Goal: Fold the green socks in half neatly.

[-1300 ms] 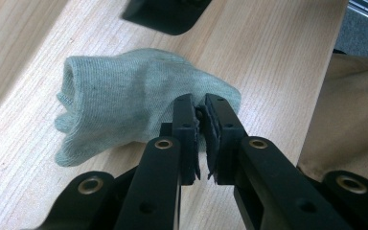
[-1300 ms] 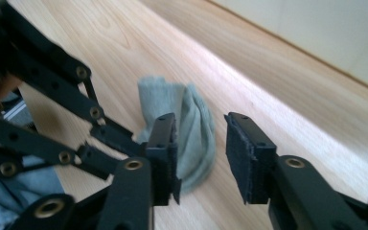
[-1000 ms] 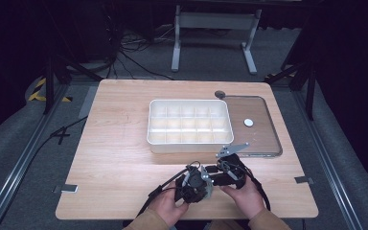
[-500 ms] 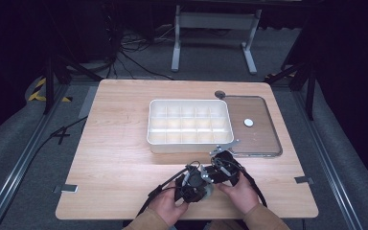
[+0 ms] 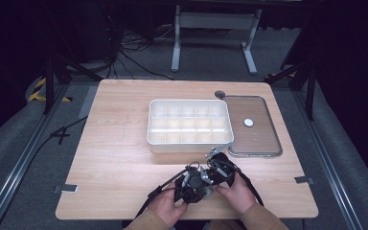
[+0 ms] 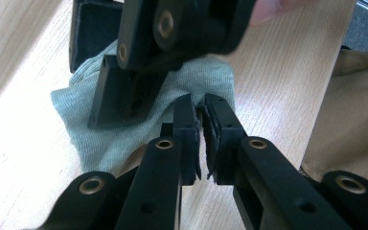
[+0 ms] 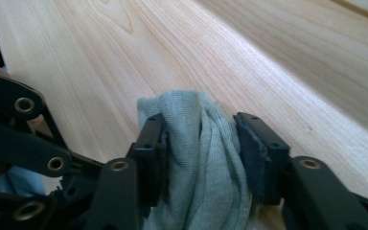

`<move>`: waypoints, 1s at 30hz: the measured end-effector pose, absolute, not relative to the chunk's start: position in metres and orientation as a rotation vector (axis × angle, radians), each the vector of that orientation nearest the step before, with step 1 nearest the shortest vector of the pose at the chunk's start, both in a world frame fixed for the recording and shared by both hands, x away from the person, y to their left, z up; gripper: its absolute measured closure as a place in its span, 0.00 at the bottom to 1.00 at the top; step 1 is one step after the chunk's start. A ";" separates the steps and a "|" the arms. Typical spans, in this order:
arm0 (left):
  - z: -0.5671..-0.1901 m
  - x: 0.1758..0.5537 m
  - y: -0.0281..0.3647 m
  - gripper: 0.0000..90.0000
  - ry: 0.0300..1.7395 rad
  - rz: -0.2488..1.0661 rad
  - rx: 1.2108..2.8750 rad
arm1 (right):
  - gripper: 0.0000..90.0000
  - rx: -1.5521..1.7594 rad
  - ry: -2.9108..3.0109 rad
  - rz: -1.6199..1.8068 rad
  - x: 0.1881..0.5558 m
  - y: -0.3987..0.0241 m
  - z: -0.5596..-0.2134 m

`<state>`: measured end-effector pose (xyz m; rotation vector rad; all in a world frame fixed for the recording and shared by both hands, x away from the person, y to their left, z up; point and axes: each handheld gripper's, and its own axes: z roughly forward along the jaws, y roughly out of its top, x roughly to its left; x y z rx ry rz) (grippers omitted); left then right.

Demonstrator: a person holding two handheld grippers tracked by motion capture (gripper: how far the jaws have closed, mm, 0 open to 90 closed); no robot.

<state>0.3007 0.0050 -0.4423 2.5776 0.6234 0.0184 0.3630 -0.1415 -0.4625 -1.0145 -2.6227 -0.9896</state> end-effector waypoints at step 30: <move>-0.421 0.307 0.044 0.87 0.694 0.026 2.457 | 0.82 -1.023 -2.681 -1.083 0.356 -0.154 -0.428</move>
